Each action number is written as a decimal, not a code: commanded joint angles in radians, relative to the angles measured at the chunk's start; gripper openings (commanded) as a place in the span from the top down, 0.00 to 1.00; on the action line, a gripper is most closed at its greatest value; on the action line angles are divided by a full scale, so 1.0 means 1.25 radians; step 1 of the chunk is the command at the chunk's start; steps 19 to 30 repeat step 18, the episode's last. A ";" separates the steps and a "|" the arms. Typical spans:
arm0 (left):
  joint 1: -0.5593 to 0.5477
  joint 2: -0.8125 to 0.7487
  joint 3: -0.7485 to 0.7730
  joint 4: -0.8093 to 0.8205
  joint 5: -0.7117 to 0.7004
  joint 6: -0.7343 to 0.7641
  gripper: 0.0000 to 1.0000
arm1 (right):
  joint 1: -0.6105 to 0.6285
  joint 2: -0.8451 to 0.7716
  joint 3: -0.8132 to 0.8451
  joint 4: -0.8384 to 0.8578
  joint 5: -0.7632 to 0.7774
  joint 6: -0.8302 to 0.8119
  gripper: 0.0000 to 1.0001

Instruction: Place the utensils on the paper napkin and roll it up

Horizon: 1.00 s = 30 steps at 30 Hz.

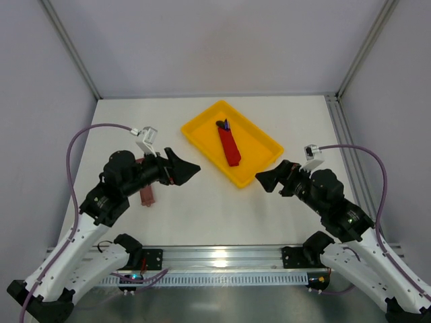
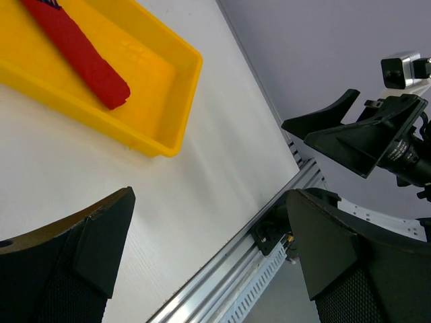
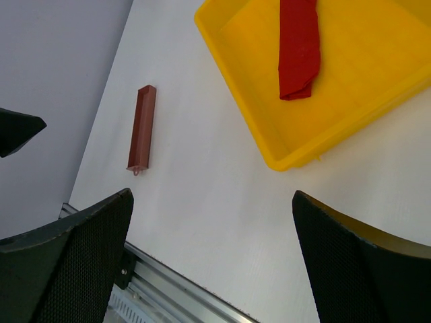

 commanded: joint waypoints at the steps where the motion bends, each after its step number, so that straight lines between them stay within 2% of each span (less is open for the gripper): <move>1: 0.000 0.004 -0.001 -0.018 0.000 0.012 0.00 | 0.003 -0.008 0.022 -0.009 0.004 -0.026 0.00; 30: -0.001 0.005 0.000 -0.030 0.017 0.016 0.00 | 0.003 -0.037 0.059 -0.009 0.031 -0.056 0.00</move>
